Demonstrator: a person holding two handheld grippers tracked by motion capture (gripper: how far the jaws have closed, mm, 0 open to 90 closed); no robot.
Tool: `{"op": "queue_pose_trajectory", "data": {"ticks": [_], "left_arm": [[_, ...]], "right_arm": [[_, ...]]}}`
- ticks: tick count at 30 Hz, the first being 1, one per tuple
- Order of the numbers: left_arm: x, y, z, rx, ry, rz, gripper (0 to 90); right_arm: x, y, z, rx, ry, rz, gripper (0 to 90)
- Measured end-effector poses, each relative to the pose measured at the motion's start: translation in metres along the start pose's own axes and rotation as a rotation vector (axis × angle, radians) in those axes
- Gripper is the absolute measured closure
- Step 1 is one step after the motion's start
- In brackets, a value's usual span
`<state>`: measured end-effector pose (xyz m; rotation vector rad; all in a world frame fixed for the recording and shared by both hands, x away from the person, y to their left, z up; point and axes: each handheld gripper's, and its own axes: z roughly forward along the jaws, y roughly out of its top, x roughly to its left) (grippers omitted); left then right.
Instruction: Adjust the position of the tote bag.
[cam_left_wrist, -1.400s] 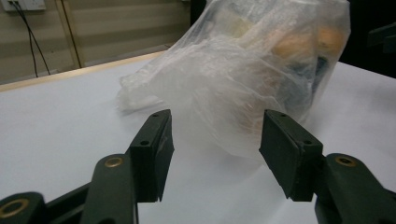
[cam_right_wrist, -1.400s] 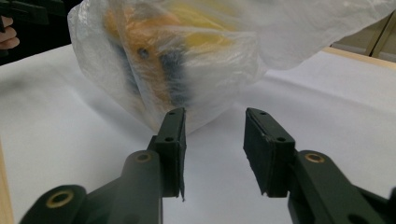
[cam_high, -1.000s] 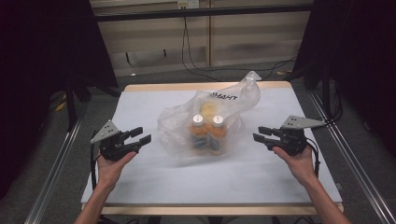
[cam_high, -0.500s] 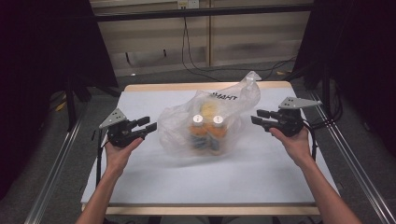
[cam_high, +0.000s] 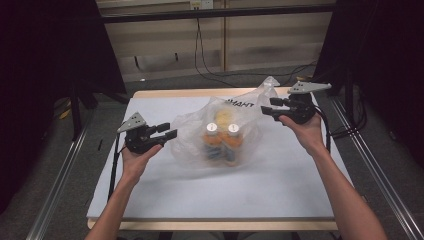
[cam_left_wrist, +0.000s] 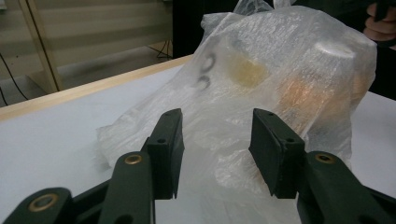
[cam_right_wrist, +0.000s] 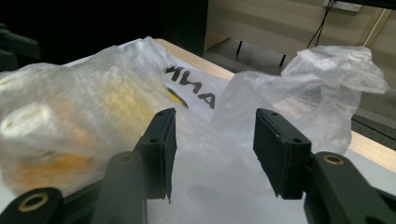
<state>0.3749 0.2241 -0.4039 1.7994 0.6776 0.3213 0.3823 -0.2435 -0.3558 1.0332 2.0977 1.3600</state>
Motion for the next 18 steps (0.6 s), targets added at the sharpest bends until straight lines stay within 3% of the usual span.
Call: {"op": "queue_pose_trajectory", "data": {"ticks": [3,8,14,15,18], "left_arm": [[0.000,0.001,-0.003,-0.009,0.000,-0.003,53.2],[0.004,0.001,-0.006,-0.026,-0.002,-0.015,52.8],[0.008,0.001,-0.009,-0.032,0.009,-0.027,50.5],[0.008,0.001,-0.009,-0.033,0.012,-0.028,50.1],[0.009,0.001,-0.010,-0.017,0.024,-0.024,48.8]], "right_arm": [[-0.007,0.003,0.010,0.011,-0.029,0.011,44.2],[-0.017,0.003,0.023,0.018,-0.019,0.027,41.0],[-0.017,0.005,0.036,0.014,-0.019,0.034,39.4],[-0.018,0.004,0.043,0.018,-0.002,0.044,39.0],[-0.017,0.004,0.051,0.023,0.004,0.053,42.2]]}}
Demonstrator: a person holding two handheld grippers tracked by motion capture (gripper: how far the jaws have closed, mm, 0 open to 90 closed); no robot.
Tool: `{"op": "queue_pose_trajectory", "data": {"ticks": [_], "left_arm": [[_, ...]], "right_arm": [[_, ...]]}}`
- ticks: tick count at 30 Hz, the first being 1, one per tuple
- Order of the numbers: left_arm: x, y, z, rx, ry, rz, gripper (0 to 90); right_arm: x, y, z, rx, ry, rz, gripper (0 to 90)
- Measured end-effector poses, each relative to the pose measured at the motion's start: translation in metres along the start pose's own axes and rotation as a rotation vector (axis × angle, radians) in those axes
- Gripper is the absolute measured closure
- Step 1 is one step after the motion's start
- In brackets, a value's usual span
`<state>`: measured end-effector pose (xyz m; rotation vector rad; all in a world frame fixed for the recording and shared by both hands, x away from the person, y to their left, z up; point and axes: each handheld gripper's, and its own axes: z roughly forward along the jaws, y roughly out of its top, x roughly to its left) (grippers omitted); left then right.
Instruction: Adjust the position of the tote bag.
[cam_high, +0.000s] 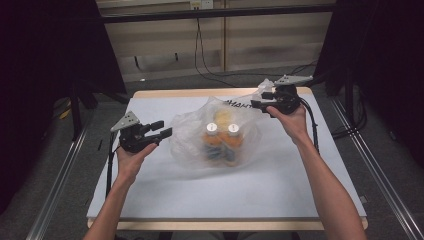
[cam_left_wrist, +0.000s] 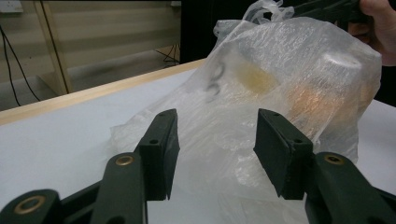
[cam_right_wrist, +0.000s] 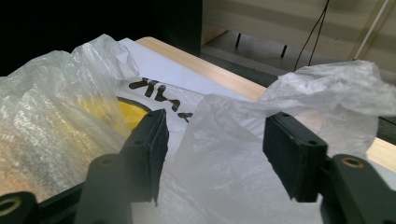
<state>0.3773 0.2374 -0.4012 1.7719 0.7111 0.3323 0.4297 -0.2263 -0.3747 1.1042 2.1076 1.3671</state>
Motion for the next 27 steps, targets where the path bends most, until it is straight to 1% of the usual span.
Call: {"op": "queue_pose_trajectory", "data": {"ticks": [1,2,3,4,5,6,7,8,9,10,11,12,13,14,15,16,17,18,19,20,21,22,24,25,26,27], "left_arm": [[0.000,0.000,0.000,0.001,-0.001,-0.006,48.3],[0.001,0.000,0.000,0.010,0.010,-0.003,47.7],[0.002,-0.001,0.000,0.013,0.010,-0.007,47.2],[0.002,-0.002,0.000,0.014,0.012,-0.010,46.9],[0.002,-0.002,0.000,0.014,0.012,-0.010,46.4],[0.006,-0.003,-0.001,0.017,0.017,-0.020,45.8],[0.006,-0.003,-0.001,0.017,0.017,-0.020,45.7],[0.012,-0.006,-0.001,0.007,0.022,-0.044,45.2],[0.016,-0.007,-0.002,0.008,0.029,-0.048,44.4],[0.018,-0.008,-0.003,0.019,0.047,-0.054,43.5],[0.020,-0.010,-0.003,0.016,0.045,-0.065,42.1],[0.022,-0.011,-0.004,0.018,0.063,-0.070,41.1],[0.022,-0.011,-0.004,0.018,0.063,-0.070,40.2],[0.024,-0.012,-0.004,0.015,0.058,-0.079,39.1],[0.027,-0.015,-0.004,0.027,0.070,-0.094,38.1],[0.029,-0.016,-0.004,0.035,0.064,-0.095,37.8],[0.030,-0.017,-0.003,0.044,0.069,-0.091,37.3],[0.031,-0.019,-0.003,0.042,0.068,-0.105,37.2],[0.031,-0.019,-0.003,0.042,0.068,-0.105,37.0],[0.032,-0.021,-0.002,0.041,0.050,-0.131,36.1],[0.032,-0.022,-0.001,0.042,0.040,-0.139,35.2],[0.032,-0.023,0.001,0.047,0.039,-0.143,33.9],[0.030,-0.022,0.003,0.037,0.021,-0.153,30.0],[0.030,-0.022,0.003,0.037,0.021,-0.153,29.1],[0.026,-0.018,0.003,0.010,0.007,-0.154,28.6],[0.024,-0.015,0.003,0.005,-0.004,-0.158,26.4]], "right_arm": [[0.000,0.000,0.003,0.005,0.000,-0.007,46.1],[0.001,0.000,0.005,0.010,0.019,-0.008,51.1],[0.002,0.000,0.007,0.014,0.016,-0.010,52.7],[0.002,0.000,0.009,0.013,0.018,-0.006,57.4],[0.002,0.000,0.009,0.013,0.018,-0.006,57.4],[0.003,0.000,0.012,0.014,0.027,-0.009,67.0],[0.004,0.000,0.013,0.020,0.026,-0.008,69.5],[0.004,0.000,0.014,0.020,0.034,-0.008,74.7],[0.005,0.000,0.015,0.020,0.037,-0.013,77.4],[0.006,0.001,0.016,0.022,0.038,-0.015,81.0],[0.007,0.001,0.016,0.022,0.047,-0.019,85.7],[0.007,0.001,0.017,0.025,0.048,-0.024,89.0],[0.008,0.000,0.017,0.026,0.050,-0.025,90.0],[0.008,0.000,0.018,0.026,0.056,-0.025,90.0],[0.008,0.000,0.017,0.028,0.050,-0.023,90.0],[0.008,0.000,0.017,0.028,0.046,-0.018,90.0],[0.007,0.000,0.016,0.025,0.050,-0.015,90.0],[0.006,-0.001,0.016,0.026,0.045,-0.017,90.0],[0.006,-0.001,0.014,0.028,0.043,-0.017,90.0],[0.006,-0.002,0.013,0.030,0.045,-0.018,90.0],[0.007,-0.002,0.011,0.027,0.045,-0.019,90.0],[0.008,-0.003,0.009,0.026,0.051,-0.022,90.0],[0.011,-0.006,0.004,0.020,0.055,-0.028,90.0],[0.011,-0.006,0.004,0.020,0.055,-0.028,90.0],[0.015,-0.007,-0.001,0.018,0.057,-0.036,90.0],[0.015,-0.007,-0.002,0.016,0.062,-0.041,90.0]]}}
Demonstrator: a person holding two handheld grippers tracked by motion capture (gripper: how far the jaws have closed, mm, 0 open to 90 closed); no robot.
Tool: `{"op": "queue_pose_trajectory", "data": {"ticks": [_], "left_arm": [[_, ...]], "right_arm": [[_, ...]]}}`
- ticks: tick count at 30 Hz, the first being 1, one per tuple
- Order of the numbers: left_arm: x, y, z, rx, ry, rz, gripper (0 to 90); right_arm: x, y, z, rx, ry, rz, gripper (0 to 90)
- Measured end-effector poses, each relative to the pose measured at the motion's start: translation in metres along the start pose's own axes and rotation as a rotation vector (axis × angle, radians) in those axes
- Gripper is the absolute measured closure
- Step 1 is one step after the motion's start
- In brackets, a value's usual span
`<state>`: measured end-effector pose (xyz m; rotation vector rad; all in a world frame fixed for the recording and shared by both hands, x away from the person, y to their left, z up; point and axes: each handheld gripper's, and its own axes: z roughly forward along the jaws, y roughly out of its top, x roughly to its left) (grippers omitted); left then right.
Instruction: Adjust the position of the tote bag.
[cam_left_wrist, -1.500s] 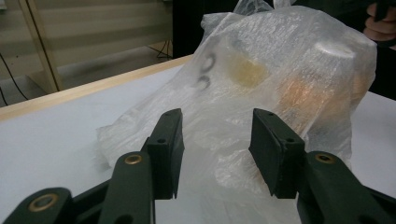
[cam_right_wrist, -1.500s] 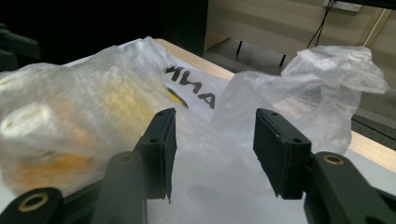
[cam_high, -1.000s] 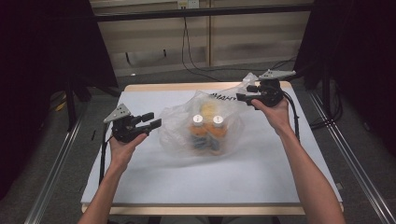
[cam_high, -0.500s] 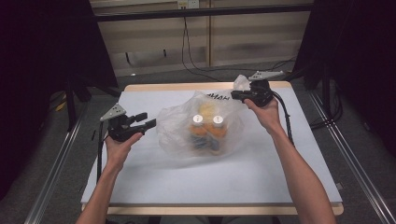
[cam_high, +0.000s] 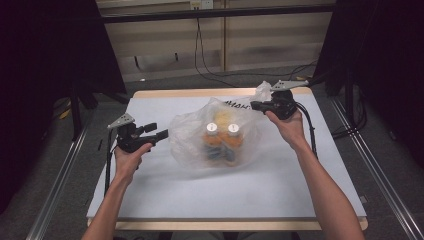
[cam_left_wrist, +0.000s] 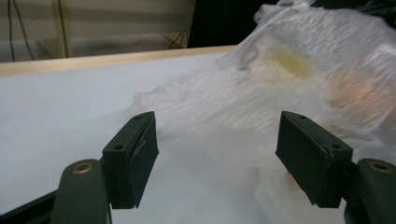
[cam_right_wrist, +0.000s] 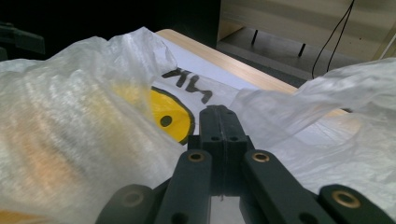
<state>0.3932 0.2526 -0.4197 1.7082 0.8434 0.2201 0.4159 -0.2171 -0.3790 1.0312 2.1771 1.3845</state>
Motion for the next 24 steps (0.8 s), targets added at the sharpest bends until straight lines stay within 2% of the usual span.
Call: {"op": "queue_pose_trajectory", "data": {"ticks": [4,6,9,10,11,13,14,15,16,17,18,19,20,21,23,24], "left_arm": [[-0.013,0.006,0.004,0.000,-0.062,0.043,21.7],[-0.017,0.004,0.010,0.029,-0.079,0.039,20.8],[-0.019,-0.001,0.020,0.068,-0.138,0.023,22.2],[-0.019,-0.001,0.020,0.068,-0.138,0.023,23.5],[-0.021,-0.004,0.026,0.102,-0.178,0.030,25.3],[-0.025,-0.006,0.029,0.141,-0.212,0.068,36.2],[-0.025,-0.006,0.029,0.141,-0.212,0.068,43.1],[-0.028,-0.008,0.033,0.168,-0.246,0.079,50.2],[-0.028,-0.008,0.033,0.168,-0.246,0.079,57.1],[-0.031,-0.009,0.034,0.177,-0.245,0.094,57.1],[-0.035,-0.010,0.035,0.177,-0.252,0.117,75.5],[-0.036,-0.009,0.035,0.174,-0.244,0.127,81.9],[-0.036,-0.009,0.035,0.174,-0.244,0.127,86.0],[-0.038,-0.007,0.034,0.167,-0.237,0.134,86.0],[-0.040,-0.004,0.029,0.145,-0.233,0.140,87.9],[-0.040,-0.003,0.027,0.141,-0.229,0.143,88.0]], "right_arm": [[0.003,0.001,-0.005,-0.007,0.002,-0.011,90.0],[0.004,0.002,-0.006,-0.011,0.000,-0.008,90.0],[0.004,0.002,-0.007,-0.013,0.004,-0.015,90.0],[0.004,0.002,-0.007,-0.013,0.004,-0.015,90.0],[0.005,0.001,-0.007,-0.012,0.001,-0.013,90.0],[0.005,0.001,-0.007,-0.013,0.005,-0.015,90.0],[0.005,0.001,-0.007,-0.013,0.005,-0.015,90.0],[0.005,-0.001,-0.008,-0.013,0.008,-0.012,90.0],[0.005,-0.001,-0.008,-0.013,0.008,-0.012,90.0],[0.005,-0.001,-0.008,-0.013,0.006,-0.011,90.0],[0.006,-0.002,-0.008,-0.009,0.008,-0.014,90.0],[0.006,-0.003,-0.008,-0.011,0.012,-0.013,90.0],[0.006,-0.003,-0.008,-0.011,0.012,-0.013,90.0],[0.007,-0.004,-0.009,-0.011,0.017,-0.013,90.0],[0.012,-0.003,-0.012,-0.021,0.049,-0.020,77.3],[0.014,-0.002,-0.014,-0.029,0.062,-0.018,77.0]]}}
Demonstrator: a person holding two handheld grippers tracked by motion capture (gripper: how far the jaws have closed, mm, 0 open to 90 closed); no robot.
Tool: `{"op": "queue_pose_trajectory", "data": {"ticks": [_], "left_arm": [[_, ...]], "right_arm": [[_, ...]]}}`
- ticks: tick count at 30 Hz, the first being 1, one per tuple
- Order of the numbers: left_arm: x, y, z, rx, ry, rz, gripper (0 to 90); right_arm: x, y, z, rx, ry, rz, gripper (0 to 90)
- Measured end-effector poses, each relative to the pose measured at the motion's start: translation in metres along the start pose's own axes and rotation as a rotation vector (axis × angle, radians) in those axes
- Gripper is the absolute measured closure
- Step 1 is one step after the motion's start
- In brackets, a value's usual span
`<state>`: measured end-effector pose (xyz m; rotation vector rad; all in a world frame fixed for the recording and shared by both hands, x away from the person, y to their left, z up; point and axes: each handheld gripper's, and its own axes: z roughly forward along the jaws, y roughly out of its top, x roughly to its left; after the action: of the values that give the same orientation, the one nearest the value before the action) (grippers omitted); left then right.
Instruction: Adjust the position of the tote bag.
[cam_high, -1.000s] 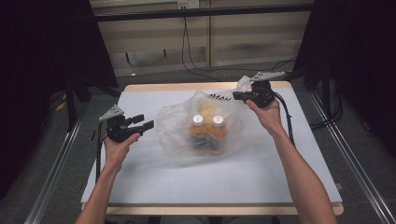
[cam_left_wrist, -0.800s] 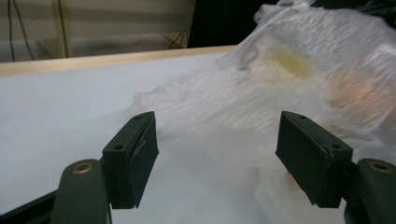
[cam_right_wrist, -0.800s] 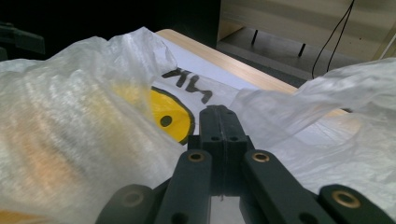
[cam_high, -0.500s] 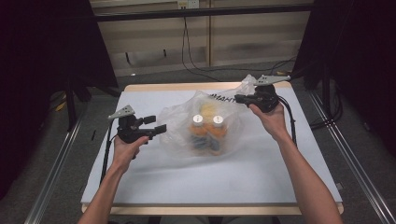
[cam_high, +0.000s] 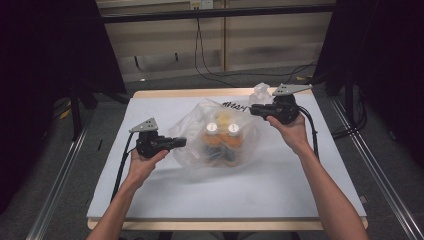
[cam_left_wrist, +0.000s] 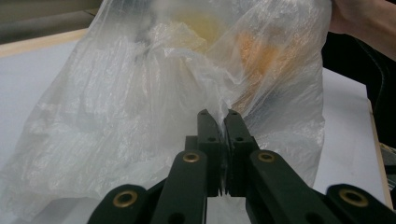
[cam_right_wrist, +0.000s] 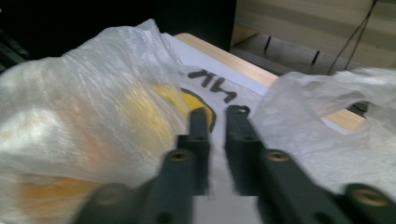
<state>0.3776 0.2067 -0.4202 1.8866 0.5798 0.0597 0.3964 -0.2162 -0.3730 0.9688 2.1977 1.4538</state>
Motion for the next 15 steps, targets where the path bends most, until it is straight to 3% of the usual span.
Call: {"op": "queue_pose_trajectory", "data": {"ticks": [2,3,6,7,9,13,15], "left_arm": [[0.000,0.000,-0.001,-0.011,0.002,-0.005,87.9],[0.001,0.001,-0.004,-0.027,0.008,-0.009,87.9],[0.001,0.002,-0.006,-0.041,0.018,-0.014,87.9],[0.000,0.003,-0.008,-0.053,0.021,-0.009,87.9],[-0.002,0.006,-0.010,-0.058,0.020,0.000,87.9],[-0.009,0.010,-0.010,-0.069,0.026,0.014,87.8],[-0.018,0.016,-0.009,-0.081,0.014,0.039,88.0]], "right_arm": [[0.002,0.001,-0.002,-0.008,0.021,-0.008,76.7],[0.007,0.004,-0.005,-0.020,0.037,-0.019,68.8],[0.013,0.006,-0.008,-0.020,0.053,-0.030,61.2],[0.018,0.006,-0.010,-0.026,0.090,-0.036,53.3],[0.023,0.006,-0.012,-0.032,0.110,-0.040,46.5],[0.031,0.007,-0.011,-0.022,0.167,-0.045,40.0],[0.036,0.009,-0.010,-0.023,0.165,-0.056,37.9]]}}
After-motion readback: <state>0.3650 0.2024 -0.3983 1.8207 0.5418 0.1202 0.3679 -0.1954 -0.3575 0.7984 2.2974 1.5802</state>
